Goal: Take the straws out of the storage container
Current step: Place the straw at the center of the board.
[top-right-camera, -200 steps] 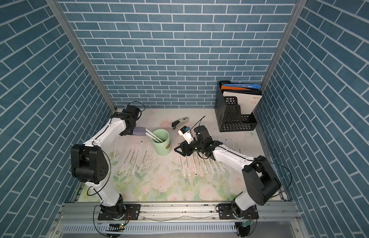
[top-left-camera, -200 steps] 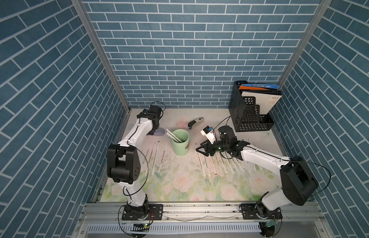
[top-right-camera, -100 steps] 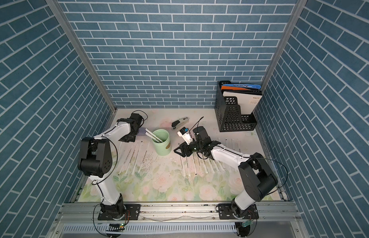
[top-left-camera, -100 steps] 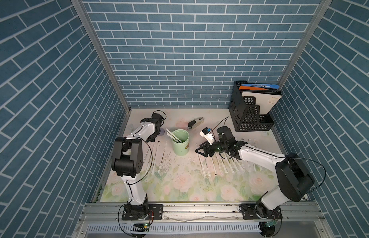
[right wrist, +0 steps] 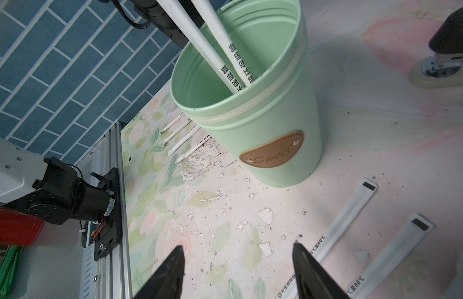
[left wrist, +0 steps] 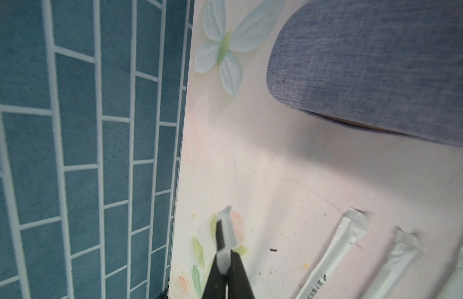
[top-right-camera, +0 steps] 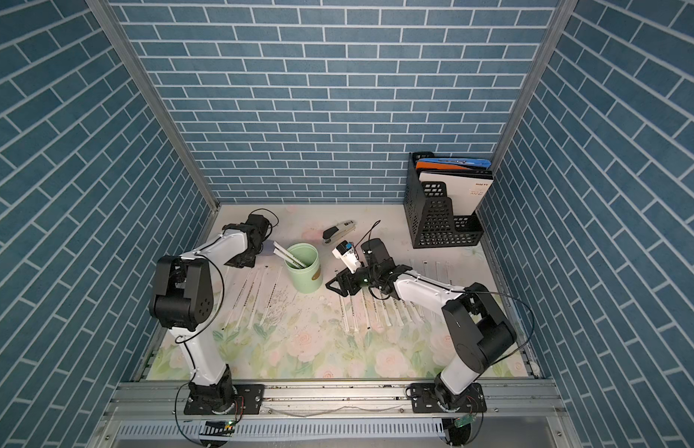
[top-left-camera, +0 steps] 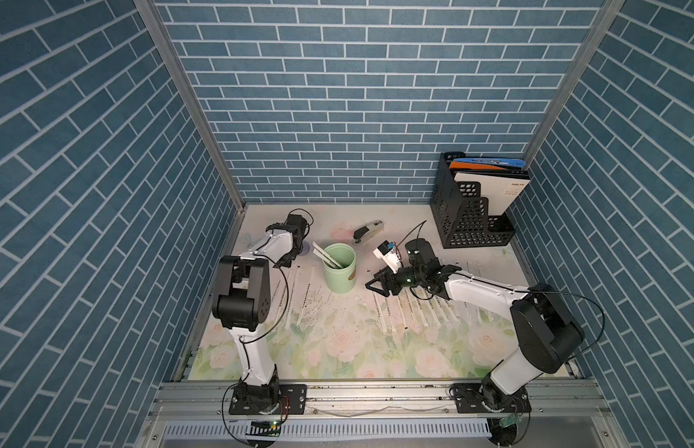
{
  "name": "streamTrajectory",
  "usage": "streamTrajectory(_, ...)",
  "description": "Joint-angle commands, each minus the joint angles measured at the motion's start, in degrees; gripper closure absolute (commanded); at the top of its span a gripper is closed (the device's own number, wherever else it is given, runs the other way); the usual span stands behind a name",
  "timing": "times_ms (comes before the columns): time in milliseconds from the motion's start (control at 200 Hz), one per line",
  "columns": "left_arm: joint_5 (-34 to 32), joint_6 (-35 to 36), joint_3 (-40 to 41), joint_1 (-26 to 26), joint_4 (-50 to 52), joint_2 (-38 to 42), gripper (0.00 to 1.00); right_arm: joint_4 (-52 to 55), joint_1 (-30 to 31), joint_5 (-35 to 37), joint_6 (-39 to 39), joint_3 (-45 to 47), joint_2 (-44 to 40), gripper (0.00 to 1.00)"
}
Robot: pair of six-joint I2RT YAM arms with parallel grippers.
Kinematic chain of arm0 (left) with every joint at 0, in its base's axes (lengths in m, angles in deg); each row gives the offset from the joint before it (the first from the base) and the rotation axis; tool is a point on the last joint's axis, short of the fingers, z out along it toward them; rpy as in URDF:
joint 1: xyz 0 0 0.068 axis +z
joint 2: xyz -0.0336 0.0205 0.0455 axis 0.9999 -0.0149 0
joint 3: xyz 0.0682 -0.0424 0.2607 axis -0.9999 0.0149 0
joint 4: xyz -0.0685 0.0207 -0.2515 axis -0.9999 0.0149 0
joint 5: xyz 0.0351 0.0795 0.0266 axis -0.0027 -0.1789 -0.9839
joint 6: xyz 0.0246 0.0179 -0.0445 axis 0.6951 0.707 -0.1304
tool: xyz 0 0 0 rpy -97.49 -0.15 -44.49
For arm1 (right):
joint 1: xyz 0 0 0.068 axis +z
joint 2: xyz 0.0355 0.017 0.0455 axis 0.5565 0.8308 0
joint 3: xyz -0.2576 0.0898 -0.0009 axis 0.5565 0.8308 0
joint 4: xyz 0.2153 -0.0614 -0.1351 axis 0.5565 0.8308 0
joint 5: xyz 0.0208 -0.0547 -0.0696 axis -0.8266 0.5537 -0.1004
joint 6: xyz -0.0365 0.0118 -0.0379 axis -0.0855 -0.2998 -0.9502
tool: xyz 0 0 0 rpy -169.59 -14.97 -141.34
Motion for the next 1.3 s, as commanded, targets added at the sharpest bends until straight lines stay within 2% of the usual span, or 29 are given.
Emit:
streamTrajectory(0, -0.43, 0.07, 0.91, 0.37, -0.47, -1.14, 0.92, -0.83, 0.13, -0.96, 0.5, -1.66, 0.9, 0.34)
streamTrajectory(340, 0.19, -0.09, 1.79, 0.37, -1.35, -1.49, 0.7, -0.64, 0.17, -1.17, 0.5, -2.04, 1.51, 0.34)
streamTrajectory(645, 0.72, -0.73, 1.53, 0.37, -1.16, -0.24, 0.65, -0.64, 0.1, -1.22, 0.73, -2.33, 1.82, 0.34)
streamTrajectory(810, 3.14, -2.44, 0.57, 0.28, -0.69, 6.25, 0.62, -0.33, 0.09, -0.71, 1.47, -3.4, 1.07, 0.33)
streamTrajectory(895, 8.05, -2.73, 0.75, 0.2, -2.23, 12.11, 0.59, 2.18, 0.17, 0.73, 1.38, -5.64, 1.04, 0.33)
streamTrajectory(1105, 29.14, -4.23, 9.26, -0.07, -12.86, 29.19, 0.54, 12.48, 0.46, 4.99, 2.01, -17.55, 4.83, 0.43)
streamTrajectory(1295, 38.57, -6.09, 17.23, -1.0, -17.91, 38.08, 0.54, 20.15, 2.97, 11.07, 2.0, -27.96, 8.91, 0.49)
